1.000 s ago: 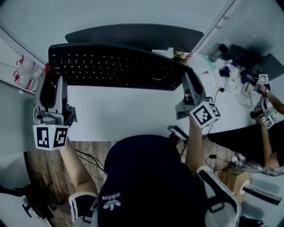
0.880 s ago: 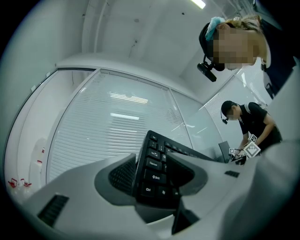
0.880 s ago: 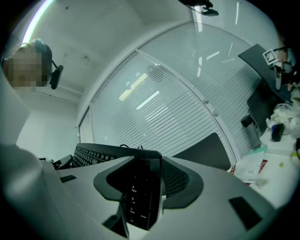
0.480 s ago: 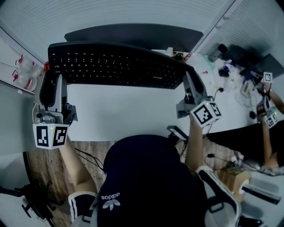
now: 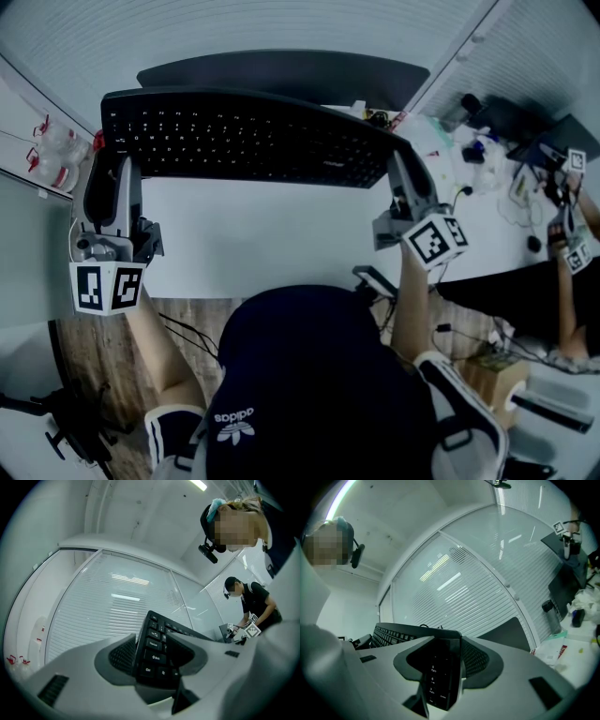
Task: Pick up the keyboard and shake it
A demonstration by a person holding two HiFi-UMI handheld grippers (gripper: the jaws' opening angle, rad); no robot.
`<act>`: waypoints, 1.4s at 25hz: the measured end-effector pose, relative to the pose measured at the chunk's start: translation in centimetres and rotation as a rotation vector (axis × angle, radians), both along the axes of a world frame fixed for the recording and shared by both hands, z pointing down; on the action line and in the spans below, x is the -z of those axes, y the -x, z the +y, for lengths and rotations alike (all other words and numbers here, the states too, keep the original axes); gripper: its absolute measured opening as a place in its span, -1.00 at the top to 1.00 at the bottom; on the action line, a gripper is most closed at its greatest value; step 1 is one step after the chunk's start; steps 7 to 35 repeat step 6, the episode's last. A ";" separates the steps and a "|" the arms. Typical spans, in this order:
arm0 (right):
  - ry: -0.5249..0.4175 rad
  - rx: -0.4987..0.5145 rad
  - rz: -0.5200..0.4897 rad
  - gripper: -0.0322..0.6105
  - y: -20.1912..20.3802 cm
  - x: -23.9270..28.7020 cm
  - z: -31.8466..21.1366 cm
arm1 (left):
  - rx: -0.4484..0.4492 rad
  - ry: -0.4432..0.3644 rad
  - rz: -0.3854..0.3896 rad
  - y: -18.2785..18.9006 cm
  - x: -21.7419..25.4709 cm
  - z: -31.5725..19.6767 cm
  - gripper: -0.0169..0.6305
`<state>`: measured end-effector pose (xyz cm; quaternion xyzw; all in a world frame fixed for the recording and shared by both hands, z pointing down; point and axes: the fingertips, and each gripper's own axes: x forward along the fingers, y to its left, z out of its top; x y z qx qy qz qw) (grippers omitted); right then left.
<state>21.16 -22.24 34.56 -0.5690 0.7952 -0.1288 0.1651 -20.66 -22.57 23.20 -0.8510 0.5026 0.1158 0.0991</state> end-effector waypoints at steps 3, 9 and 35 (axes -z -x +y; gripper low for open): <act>0.007 -0.005 -0.005 0.40 -0.1 0.0 0.1 | -0.001 0.000 0.000 0.0 0.1 0.1 0.33; 0.007 -0.009 -0.010 0.40 -0.1 0.0 0.2 | -0.002 -0.001 -0.001 -0.1 0.1 0.1 0.33; 0.007 -0.009 -0.010 0.40 -0.1 0.0 0.2 | -0.002 -0.001 -0.001 -0.1 0.1 0.1 0.33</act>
